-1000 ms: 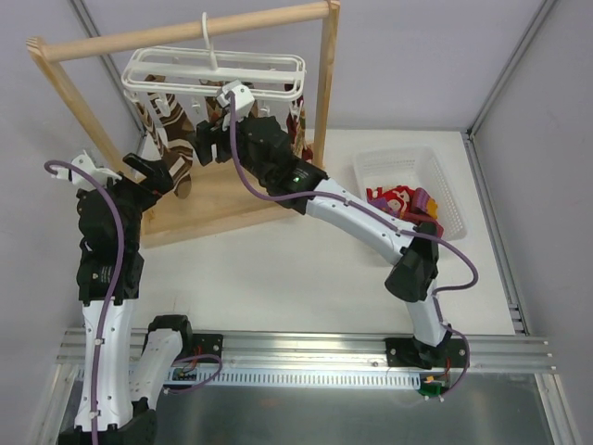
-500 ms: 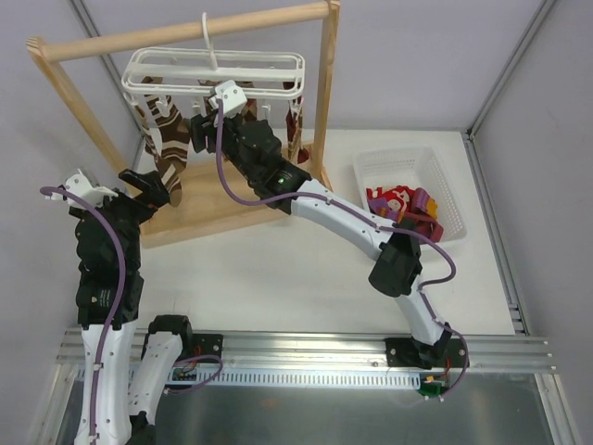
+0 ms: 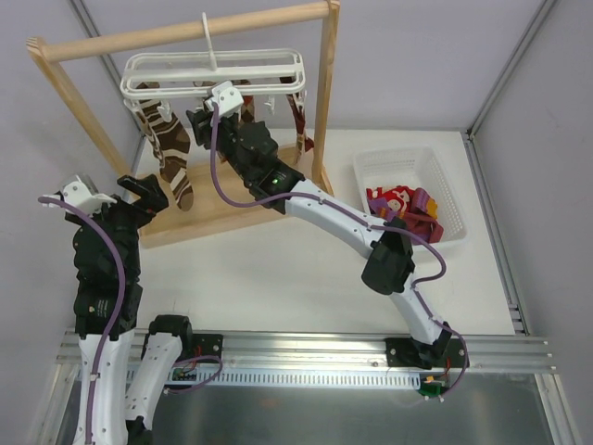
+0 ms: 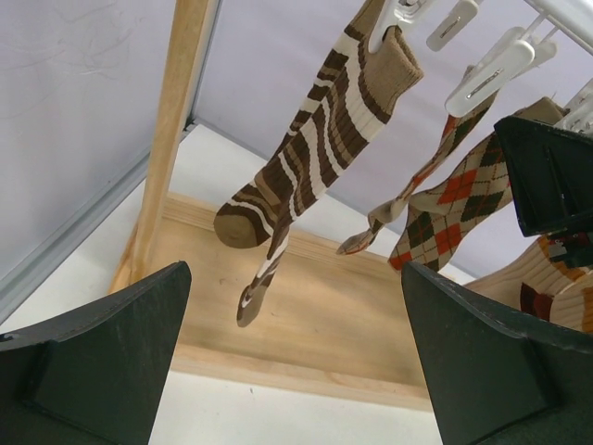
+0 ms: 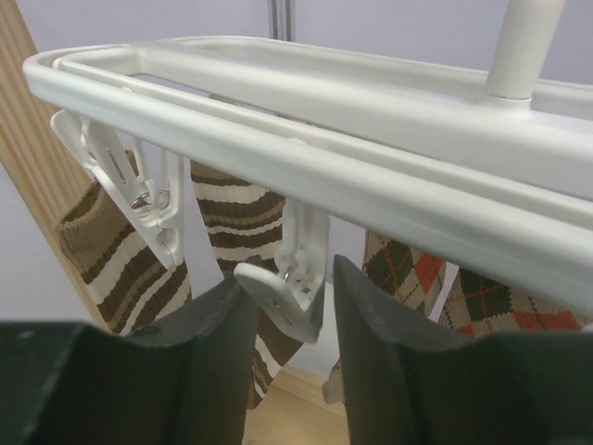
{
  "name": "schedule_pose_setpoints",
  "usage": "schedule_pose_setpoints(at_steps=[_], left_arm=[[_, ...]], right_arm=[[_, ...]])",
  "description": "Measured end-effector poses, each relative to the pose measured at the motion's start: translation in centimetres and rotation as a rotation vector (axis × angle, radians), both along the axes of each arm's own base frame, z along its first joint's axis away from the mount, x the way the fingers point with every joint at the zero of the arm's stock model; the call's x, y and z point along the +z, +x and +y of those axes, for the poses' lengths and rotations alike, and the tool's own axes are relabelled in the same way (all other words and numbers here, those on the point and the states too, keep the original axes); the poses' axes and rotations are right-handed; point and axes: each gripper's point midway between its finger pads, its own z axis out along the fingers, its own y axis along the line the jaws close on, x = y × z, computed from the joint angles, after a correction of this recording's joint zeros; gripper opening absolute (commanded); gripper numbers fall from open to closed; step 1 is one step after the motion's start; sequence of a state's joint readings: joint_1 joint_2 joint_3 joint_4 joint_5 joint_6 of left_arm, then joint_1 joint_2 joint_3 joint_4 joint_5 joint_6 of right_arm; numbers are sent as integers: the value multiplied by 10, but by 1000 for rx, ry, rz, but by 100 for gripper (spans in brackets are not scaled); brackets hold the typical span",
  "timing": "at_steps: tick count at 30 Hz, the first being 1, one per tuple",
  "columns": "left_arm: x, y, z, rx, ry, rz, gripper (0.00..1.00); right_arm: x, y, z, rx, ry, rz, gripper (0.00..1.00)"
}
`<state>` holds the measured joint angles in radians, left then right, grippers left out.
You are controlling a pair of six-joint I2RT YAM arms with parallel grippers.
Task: Clip the socks to the hanger
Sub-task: Open the clamp at the hanger.
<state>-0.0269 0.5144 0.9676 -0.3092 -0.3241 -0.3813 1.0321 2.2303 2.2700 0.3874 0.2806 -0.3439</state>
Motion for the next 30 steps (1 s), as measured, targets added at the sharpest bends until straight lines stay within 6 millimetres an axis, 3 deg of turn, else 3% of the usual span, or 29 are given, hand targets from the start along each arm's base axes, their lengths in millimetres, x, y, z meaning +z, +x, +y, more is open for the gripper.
schedule_pose_setpoints(at_steps=[2,6,12,23,30], left_arm=[[0,0,0,0,4,0,99],[1,-3,0,1,6,-7,99],[0,-3,-6,-41,21,-12,99],[15,11,-54,-311,36,-65,99],[55,31,-89,-494,-30,-100,98]], right_arm=[[-1,0,1,4,3,-6,26],[-13,-1,6,21,-9,-10,18],[-16,-6,4,54,-25,-19,16],[-6,-29,-15,115,-46,-27,14],[-7,-36,-23,214,-56,-6,12]])
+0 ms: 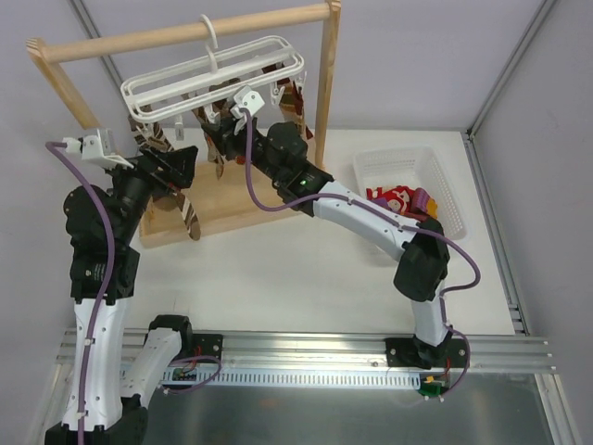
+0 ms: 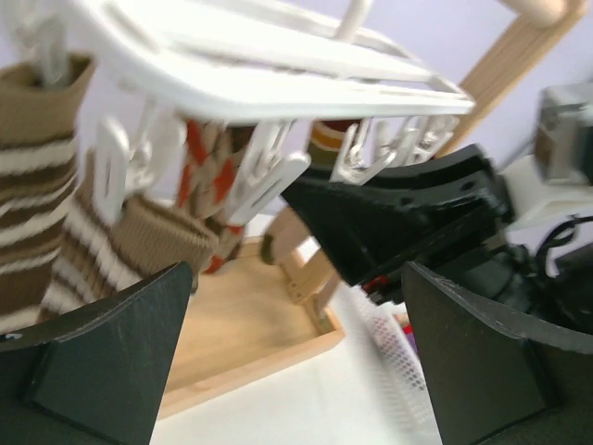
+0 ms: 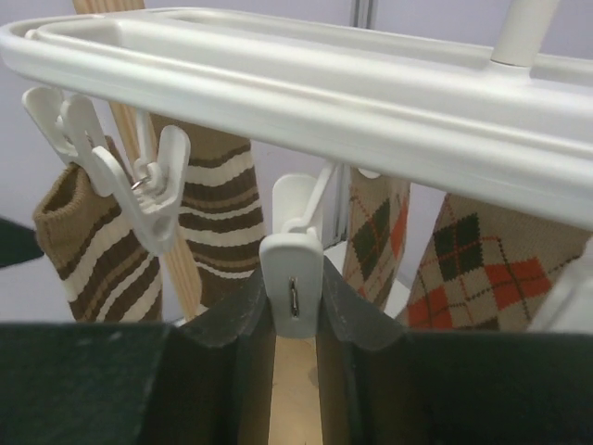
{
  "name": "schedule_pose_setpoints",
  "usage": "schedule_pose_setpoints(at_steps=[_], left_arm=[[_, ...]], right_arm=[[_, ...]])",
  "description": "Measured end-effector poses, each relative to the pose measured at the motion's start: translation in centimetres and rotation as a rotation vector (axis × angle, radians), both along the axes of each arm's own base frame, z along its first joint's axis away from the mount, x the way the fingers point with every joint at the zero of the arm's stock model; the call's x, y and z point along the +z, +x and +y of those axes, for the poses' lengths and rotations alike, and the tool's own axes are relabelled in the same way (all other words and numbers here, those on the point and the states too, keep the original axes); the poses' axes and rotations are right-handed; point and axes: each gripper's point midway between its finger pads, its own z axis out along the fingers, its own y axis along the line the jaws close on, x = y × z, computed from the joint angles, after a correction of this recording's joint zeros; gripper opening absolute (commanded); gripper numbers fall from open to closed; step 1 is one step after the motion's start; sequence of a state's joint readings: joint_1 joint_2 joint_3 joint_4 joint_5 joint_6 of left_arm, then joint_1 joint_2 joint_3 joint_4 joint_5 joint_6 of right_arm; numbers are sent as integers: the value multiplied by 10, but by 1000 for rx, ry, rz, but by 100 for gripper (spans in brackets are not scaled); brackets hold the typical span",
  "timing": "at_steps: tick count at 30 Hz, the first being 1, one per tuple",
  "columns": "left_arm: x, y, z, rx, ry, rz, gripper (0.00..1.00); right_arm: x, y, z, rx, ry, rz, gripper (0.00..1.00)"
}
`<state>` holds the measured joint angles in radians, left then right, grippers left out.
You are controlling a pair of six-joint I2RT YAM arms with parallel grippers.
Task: Clip the socks to the hanger
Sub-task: Open the clamp at the hanger.
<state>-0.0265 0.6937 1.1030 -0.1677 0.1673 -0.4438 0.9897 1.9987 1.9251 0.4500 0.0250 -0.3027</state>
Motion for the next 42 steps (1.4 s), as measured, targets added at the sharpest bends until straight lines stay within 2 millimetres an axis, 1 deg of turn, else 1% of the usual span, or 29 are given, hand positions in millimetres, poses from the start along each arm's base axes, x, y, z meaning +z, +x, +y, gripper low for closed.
schedule_pose_setpoints(at_steps=[1,3,5,7,10,12,17,20,25,29,31,33,37,39,42], left_arm=[[8,2,-4,-22,-10,-12,98],[19,4,-12,-68,-22,-26,97],[33,5,-21,-123,-36,-45,94],[47,7,-31,-182,-50,-65,93],[62,11,-45,-265,-73,-74,93],[65,14,-51,-306,-89,-69,93],[61,23,-64,-386,-165,-14,92],[64,23,-68,-415,-213,5,92],[70,23,-72,-446,-291,24,90],[75,15,-73,-455,-328,22,91],[80,5,-72,-452,-333,0,91],[89,-10,-71,-459,-333,-36,90],[113,-29,-72,-479,-327,-109,89],[122,-32,-72,-486,-328,-135,88],[122,-25,-73,-494,-344,-126,87]], right_arm=[[0,0,-2,10,-1,5,12],[-1,2,-9,30,-5,23,11],[-2,1,-13,46,-12,35,11],[-1,-2,-17,65,-19,47,11],[4,-11,-20,91,-22,56,11],[10,-16,-24,107,-22,60,12],[21,-27,-32,126,-21,76,12],[24,-30,-35,133,-23,87,12],[22,-32,-35,143,-26,105,12],[17,-32,-36,144,-39,124,12],[13,-33,-36,143,-52,136,12],[10,-32,-36,141,-60,143,12],[9,-32,-37,142,-61,158,11],[11,-33,-38,143,-57,164,11],[14,-36,-41,148,-55,171,11]])
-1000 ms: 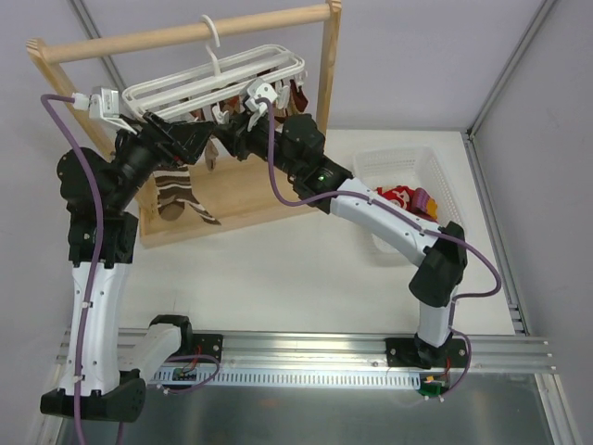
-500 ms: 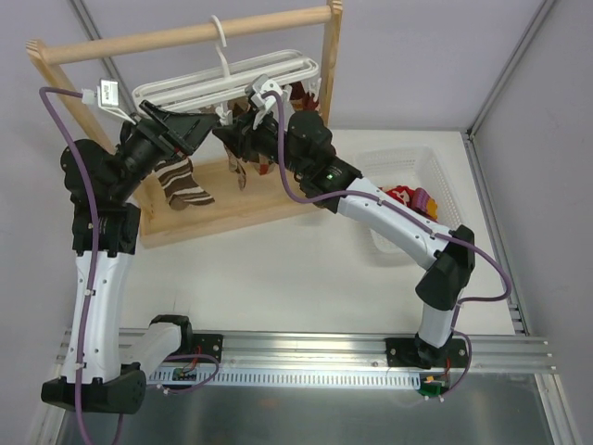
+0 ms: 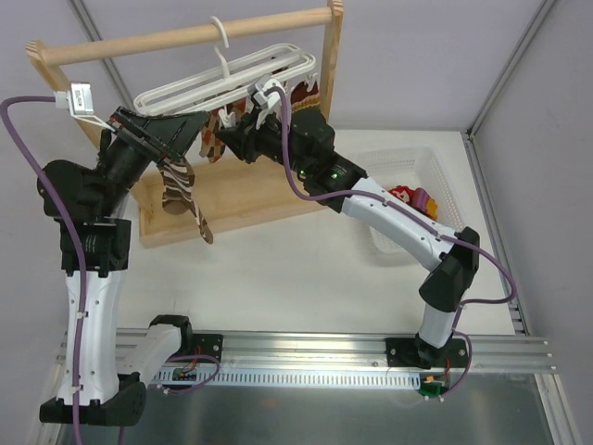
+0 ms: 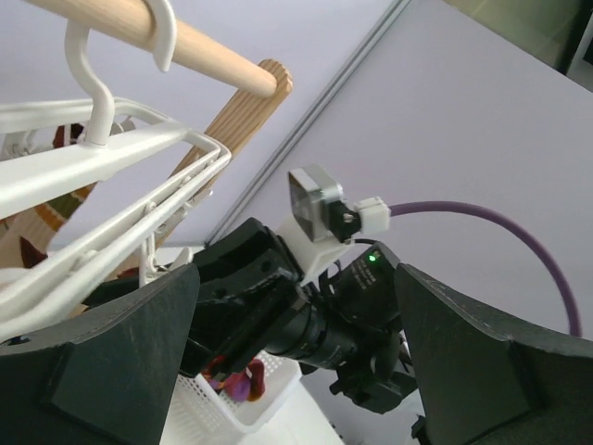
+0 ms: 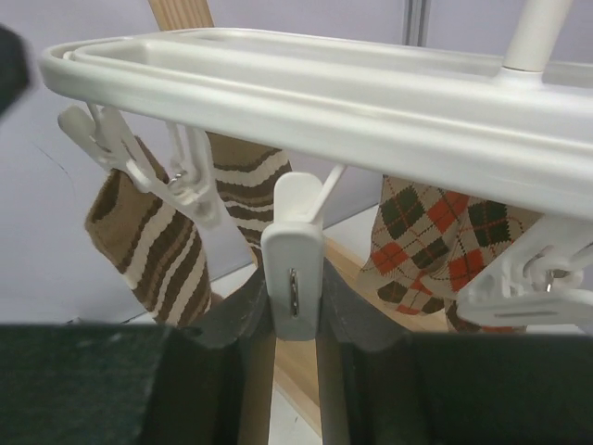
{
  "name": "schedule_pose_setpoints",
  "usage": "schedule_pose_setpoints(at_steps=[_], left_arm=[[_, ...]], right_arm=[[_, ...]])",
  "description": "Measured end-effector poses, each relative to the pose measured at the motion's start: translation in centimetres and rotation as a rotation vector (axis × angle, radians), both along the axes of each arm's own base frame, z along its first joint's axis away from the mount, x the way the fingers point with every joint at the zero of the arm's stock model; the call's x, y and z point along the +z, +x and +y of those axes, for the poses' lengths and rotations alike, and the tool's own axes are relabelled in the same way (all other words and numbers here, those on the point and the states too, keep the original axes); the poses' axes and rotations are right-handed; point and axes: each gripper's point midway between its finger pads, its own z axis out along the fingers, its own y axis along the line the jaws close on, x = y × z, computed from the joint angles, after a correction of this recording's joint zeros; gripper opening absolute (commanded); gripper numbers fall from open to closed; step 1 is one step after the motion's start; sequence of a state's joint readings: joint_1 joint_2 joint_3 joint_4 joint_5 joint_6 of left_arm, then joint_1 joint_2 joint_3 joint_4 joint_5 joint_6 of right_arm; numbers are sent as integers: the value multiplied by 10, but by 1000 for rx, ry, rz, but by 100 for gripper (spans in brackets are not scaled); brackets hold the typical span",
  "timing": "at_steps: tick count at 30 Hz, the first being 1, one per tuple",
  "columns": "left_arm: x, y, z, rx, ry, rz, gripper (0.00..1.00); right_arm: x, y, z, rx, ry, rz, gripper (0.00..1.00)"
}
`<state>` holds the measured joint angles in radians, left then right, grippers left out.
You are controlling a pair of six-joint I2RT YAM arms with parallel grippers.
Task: Clip the socks to the hanger
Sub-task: Open the clamp at the hanger.
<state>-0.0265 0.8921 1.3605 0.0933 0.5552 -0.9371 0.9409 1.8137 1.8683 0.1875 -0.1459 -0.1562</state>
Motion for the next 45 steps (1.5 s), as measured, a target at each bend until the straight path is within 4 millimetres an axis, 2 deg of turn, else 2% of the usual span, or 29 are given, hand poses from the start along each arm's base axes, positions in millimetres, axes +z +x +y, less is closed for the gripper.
schedule_pose_setpoints(at_steps=[7,12,19,28,39,45], left_arm=[[-20,40,-5,-40,-29,107,83],[-26,54,-8,-63,-49,147,81],[-26,55,-11,-79,-57,145,79],[-46,53,-13,-73,-54,169,79],[-47,58,-26,-38,-41,148,75],[-52,63,-27,27,-39,158,73]], right_arm=[[4,-5,-4,12,3,19,11],[0,-5,-5,16,-7,36,11],[0,-7,-6,17,-17,57,11],[-6,-8,-8,16,-41,77,11],[-6,-9,-10,18,-53,81,11],[-6,-8,-15,8,-68,80,11]])
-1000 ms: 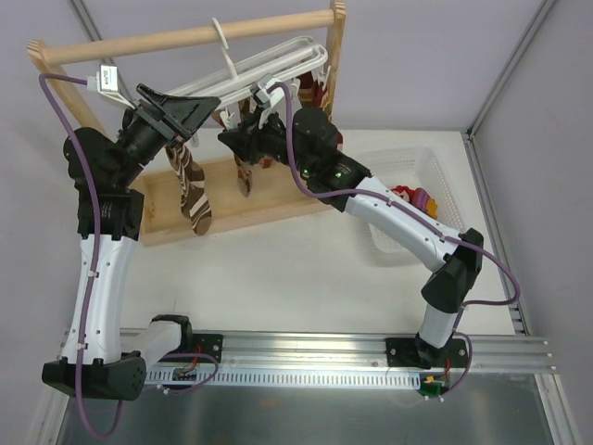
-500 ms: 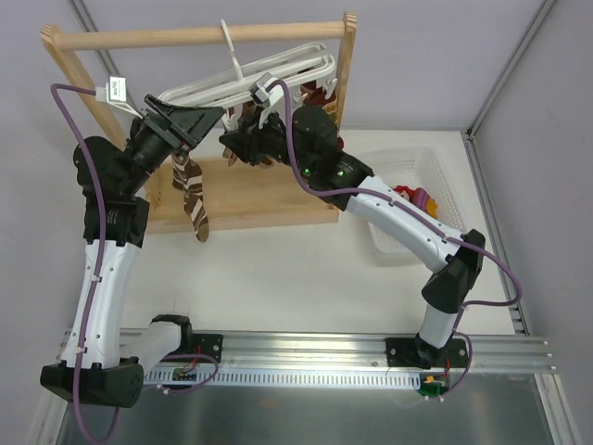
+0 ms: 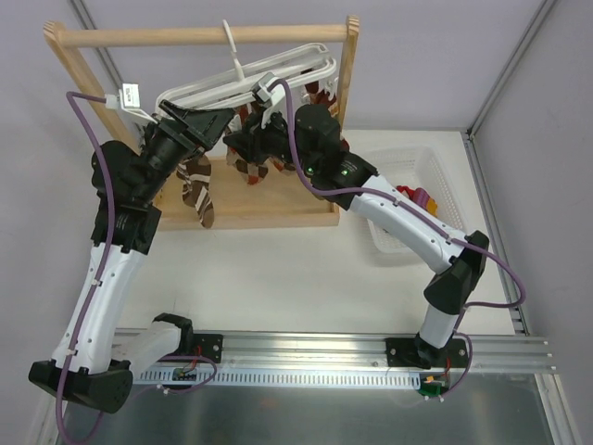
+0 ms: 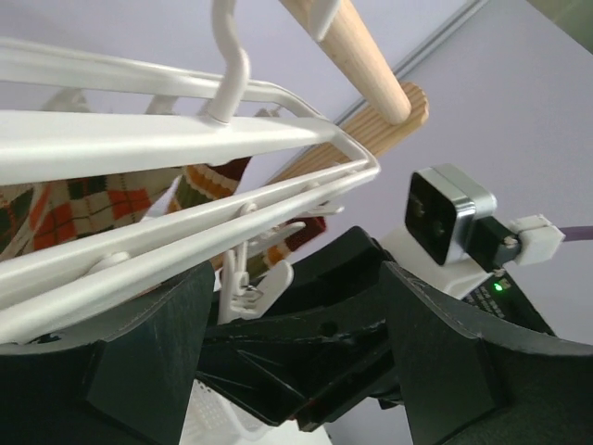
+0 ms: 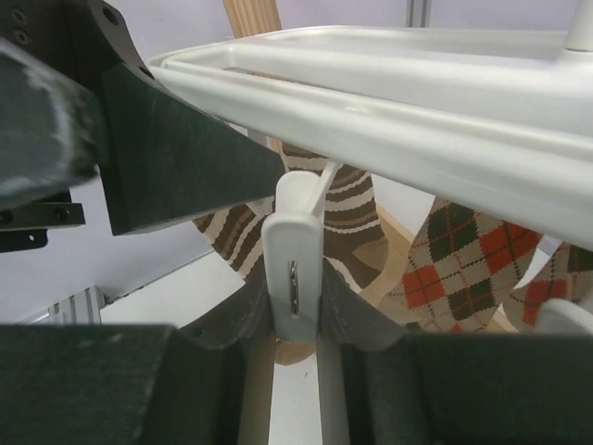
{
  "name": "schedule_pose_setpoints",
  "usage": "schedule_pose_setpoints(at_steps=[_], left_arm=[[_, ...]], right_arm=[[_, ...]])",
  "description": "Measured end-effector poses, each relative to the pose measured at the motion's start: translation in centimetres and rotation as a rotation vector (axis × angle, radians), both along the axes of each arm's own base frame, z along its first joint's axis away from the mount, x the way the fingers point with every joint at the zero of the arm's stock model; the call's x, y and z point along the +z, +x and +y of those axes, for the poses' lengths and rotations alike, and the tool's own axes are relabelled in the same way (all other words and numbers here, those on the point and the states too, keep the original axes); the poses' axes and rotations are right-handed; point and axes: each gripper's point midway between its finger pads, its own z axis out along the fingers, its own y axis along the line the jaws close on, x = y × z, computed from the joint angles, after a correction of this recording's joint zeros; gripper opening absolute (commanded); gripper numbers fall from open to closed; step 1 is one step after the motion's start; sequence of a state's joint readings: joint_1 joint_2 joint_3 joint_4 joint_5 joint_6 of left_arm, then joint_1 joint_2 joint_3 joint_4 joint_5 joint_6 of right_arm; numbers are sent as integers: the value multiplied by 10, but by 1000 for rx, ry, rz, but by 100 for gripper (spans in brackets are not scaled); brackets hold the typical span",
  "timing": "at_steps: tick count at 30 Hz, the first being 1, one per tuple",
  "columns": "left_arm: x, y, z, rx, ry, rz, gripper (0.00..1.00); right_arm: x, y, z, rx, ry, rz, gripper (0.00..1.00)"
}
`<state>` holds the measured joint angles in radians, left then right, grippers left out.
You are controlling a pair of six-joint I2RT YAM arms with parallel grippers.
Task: Clip the socks to the hanger
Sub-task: Open the clamp at the hanger.
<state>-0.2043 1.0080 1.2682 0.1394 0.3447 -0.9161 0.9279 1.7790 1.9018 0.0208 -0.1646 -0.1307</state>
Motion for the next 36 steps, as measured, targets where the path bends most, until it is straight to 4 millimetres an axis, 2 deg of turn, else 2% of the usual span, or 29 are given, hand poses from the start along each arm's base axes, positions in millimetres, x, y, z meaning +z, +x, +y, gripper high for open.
schedule_pose_setpoints(at_steps=[7,17,25,33,36], left_arm=[[-11,5,13,102,11,21,73],[-35,21,-6,80,49,86,71],[-28,16,-12,73,97,45,68],[-27,18,-12,100,137,12,59],[-23,17,-14,101,142,-14,58]], right_arm=[[7,-7,-2,21,3,-23,10],[6,-7,-3,25,-16,-42,11],[4,-7,-4,25,-36,-48,11],[7,-10,-7,31,-49,-42,11],[7,-10,-7,32,-52,-41,11]])
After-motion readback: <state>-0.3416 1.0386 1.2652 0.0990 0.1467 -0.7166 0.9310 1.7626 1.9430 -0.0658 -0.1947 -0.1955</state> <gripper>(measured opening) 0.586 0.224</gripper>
